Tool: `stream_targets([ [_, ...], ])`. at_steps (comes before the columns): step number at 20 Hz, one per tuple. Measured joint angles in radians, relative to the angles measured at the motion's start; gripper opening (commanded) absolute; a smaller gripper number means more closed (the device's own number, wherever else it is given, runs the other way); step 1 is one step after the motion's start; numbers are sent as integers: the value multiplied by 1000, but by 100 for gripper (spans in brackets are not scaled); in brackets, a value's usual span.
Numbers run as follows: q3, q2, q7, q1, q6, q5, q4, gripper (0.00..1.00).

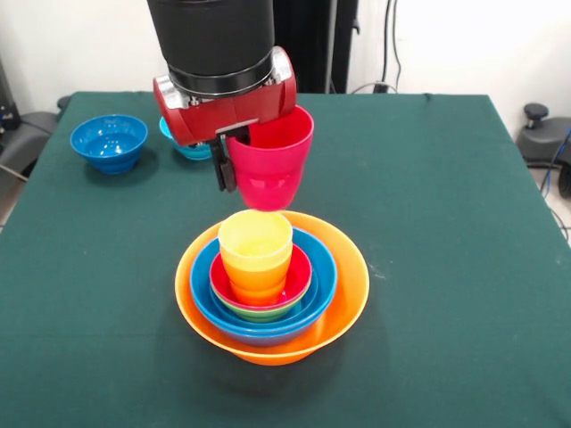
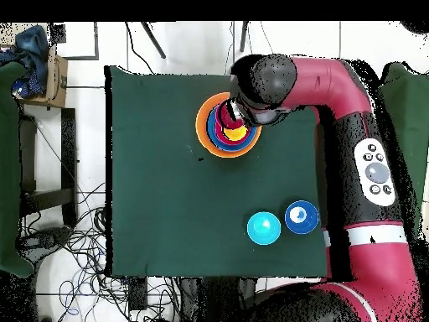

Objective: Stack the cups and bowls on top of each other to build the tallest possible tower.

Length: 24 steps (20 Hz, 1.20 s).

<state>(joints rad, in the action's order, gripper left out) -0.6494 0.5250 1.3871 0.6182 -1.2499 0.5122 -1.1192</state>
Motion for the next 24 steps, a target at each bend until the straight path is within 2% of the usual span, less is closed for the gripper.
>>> stream_targets([
  [24, 0, -37, 0, -3, -90, 6, 161, 0],
])
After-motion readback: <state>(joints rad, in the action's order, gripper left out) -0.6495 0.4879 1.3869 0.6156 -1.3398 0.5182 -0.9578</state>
